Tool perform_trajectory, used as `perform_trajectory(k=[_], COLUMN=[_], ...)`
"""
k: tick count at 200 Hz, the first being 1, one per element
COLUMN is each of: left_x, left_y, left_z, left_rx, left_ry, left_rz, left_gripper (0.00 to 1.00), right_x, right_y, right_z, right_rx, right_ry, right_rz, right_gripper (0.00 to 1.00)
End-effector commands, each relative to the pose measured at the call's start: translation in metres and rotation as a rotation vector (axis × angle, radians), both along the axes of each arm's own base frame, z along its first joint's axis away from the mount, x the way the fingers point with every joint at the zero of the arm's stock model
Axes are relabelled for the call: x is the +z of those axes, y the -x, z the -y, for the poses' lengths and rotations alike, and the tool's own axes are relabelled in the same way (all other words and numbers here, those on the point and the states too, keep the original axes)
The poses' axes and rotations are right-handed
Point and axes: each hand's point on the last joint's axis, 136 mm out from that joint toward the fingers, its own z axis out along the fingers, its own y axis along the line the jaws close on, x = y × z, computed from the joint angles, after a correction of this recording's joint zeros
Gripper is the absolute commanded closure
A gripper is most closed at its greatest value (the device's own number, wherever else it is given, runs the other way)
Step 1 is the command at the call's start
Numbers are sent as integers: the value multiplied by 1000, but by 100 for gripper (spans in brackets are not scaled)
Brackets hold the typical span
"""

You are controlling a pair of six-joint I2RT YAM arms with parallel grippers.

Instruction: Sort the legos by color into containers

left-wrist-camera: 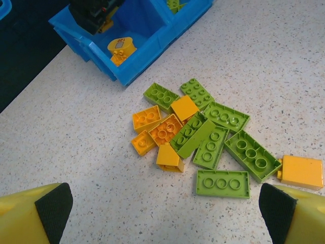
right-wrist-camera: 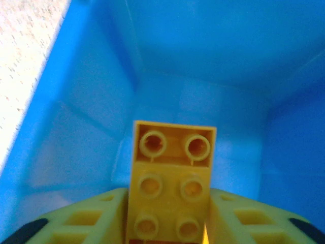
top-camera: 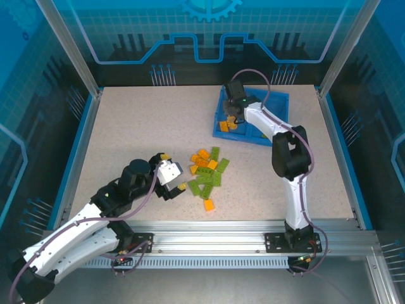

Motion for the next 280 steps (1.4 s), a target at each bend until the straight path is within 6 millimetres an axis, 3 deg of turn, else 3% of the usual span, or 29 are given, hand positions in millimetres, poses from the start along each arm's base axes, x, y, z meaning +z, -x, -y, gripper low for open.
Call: perform_trajectory(k=[1, 42, 74, 103, 132, 146, 165, 195, 221, 248, 280], left_x=[18, 17, 17, 25, 34, 23, -11, -62, -96, -128, -138], left_y=[-7, -11, -19, -36, -48, -50, -46, -30, -21, -20, -25], left_z=[-3, -2, -5, -18, -20, -23, -28, 5, 38, 43, 49], left_rx=[43, 56, 117, 284, 485, 645, 904, 1092, 1150, 1223, 1211], left_ry=[48, 63, 95, 176, 259, 327, 456, 552, 465, 407, 369], left_rz=[32, 9, -24, -134, -342, -478, -662, -842, -913, -942, -939], left_gripper=[1, 1, 1, 1, 2, 4, 12, 16, 17, 27, 41], right_x=[12, 37, 74, 120, 144, 143, 138, 132, 131, 122, 118], right_y=[-4, 5, 32, 84, 154, 188, 225, 261, 274, 275, 272], right_z=[-2, 2, 2, -10, -20, -15, 0, 20, 14, 11, 12], right_rx=[8, 19, 45, 157, 299, 339, 331, 290, 331, 332, 316], right_ry=[-23, -33, -105, -251, -344, -360, -359, -362, -401, -401, -393], right_rz=[-12, 14, 59, 104, 118, 99, 63, 30, -9, -53, -55], right_gripper=[54, 52, 52, 46, 38, 33, 26, 5, 0, 0, 0])
